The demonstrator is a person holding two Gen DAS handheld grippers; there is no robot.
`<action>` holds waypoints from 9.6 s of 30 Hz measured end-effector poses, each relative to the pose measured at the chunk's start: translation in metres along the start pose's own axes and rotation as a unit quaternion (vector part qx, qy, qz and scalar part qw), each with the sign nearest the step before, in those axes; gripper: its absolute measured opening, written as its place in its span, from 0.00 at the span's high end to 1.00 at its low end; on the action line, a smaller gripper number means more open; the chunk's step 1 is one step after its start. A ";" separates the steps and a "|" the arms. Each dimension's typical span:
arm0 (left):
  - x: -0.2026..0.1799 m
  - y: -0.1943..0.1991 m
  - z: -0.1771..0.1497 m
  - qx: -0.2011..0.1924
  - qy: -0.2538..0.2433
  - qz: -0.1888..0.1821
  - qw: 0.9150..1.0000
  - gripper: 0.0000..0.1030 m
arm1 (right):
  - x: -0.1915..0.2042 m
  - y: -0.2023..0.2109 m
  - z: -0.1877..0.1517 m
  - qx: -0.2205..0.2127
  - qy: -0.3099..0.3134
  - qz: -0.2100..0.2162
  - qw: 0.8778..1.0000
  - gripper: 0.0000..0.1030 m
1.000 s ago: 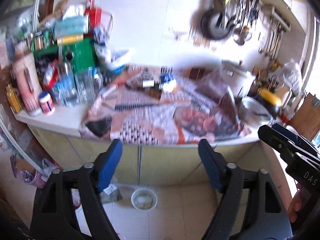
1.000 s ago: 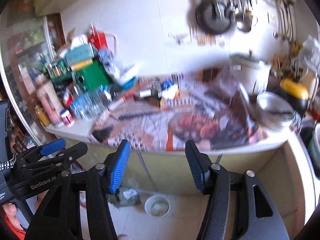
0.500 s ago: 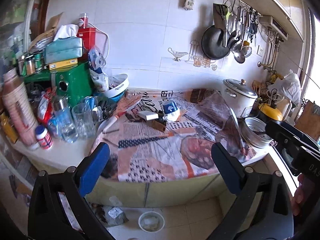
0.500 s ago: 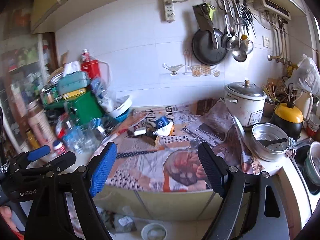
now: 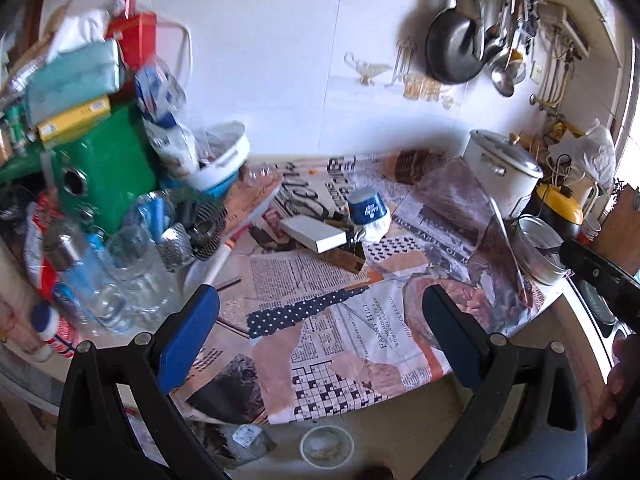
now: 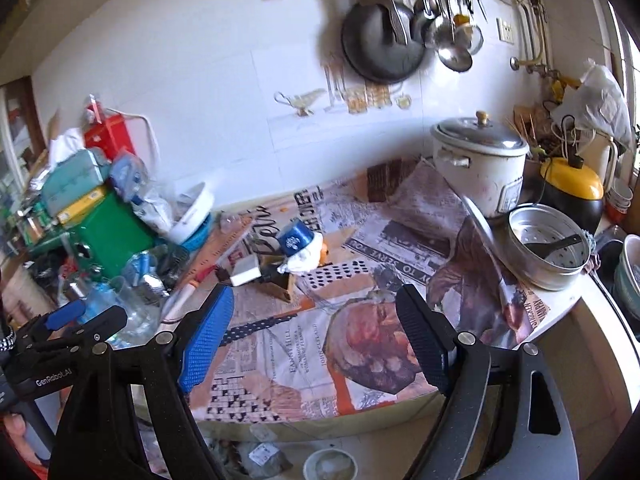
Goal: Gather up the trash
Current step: 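Grasp the white box with left tool while right tool grasps the blue Lucky cup, then carry the white box and blue cup down over the floor bin with both tools, then open both tools to drop the box and cup into the bin, then raise both tools back over the counter toward the bottle and tissues, then grasp the green black-capped bottle with left tool while right tool grasps the white tissue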
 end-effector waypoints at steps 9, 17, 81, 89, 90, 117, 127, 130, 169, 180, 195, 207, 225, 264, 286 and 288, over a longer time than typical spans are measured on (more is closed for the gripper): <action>0.006 -0.090 0.035 0.058 0.057 0.011 0.997 0.01 | -0.014 -0.058 0.041 0.029 0.017 0.014 0.999 0.22; -0.001 -0.180 0.066 0.107 0.091 0.058 0.988 0.02 | -0.029 -0.123 0.081 0.075 0.059 0.040 0.995 0.22; 0.018 -0.041 -0.014 0.024 -0.002 0.019 1.000 0.51 | -0.015 -0.064 0.029 0.029 -0.047 0.053 0.997 0.40; -0.019 -0.017 -0.062 0.034 -0.014 0.004 0.999 0.51 | -0.031 -0.031 -0.021 0.052 -0.031 0.049 0.997 0.40; -0.024 -0.015 -0.068 0.035 -0.012 0.004 0.999 0.51 | -0.032 -0.029 -0.028 0.055 -0.029 0.052 0.997 0.40; -0.094 -0.073 -0.301 0.170 0.114 0.047 0.978 0.51 | -0.079 -0.052 -0.221 0.213 0.078 0.116 0.967 0.40; -0.039 -0.196 -0.385 0.232 0.111 0.034 0.966 0.51 | -0.071 -0.174 -0.316 0.263 0.039 0.091 0.960 0.40; -0.018 -0.235 -0.411 0.245 0.104 0.032 0.963 0.51 | -0.068 -0.213 -0.345 0.274 0.030 0.080 0.958 0.40; -0.007 -0.290 -0.429 0.289 0.095 0.000 0.953 0.40 | -0.061 -0.241 -0.361 0.288 0.036 0.064 0.955 0.36; -0.057 -0.088 -0.287 0.168 0.067 0.017 0.983 0.40 | -0.059 -0.073 -0.238 0.187 0.061 0.060 0.979 0.36; -0.131 0.085 -0.174 0.012 0.059 0.049 0.997 0.29 | -0.049 0.083 -0.127 0.036 0.113 0.090 0.989 0.24; -0.104 0.101 -0.100 -0.046 0.031 0.042 0.998 0.15 | -0.030 0.072 -0.068 -0.004 0.094 0.074 0.993 0.17; -0.033 -0.007 -0.008 0.016 -0.035 -0.013 0.999 0.15 | -0.006 -0.015 -0.012 0.030 0.012 -0.009 0.999 0.17; -0.052 -0.312 0.065 0.226 -0.019 0.028 0.973 0.60 | -0.052 -0.296 0.030 0.271 0.048 0.118 0.954 0.17; -0.047 -0.250 0.093 0.158 0.015 0.006 0.987 0.60 | -0.016 -0.314 0.011 0.248 0.103 0.089 0.959 0.91; -0.044 -0.237 0.093 0.150 0.018 0.003 0.989 0.60 | -0.017 -0.308 0.015 0.244 0.086 0.092 0.962 0.92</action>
Point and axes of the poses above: each gripper's, at about its wrist camera, not at the fingertips, and y roughly against the way its jaws point, x to its left, z to its top, the point moved 10 cm from there along -y, roughly the way its jaws point, and after that the axes turned 14 degrees about x, right-handed, at the moved point
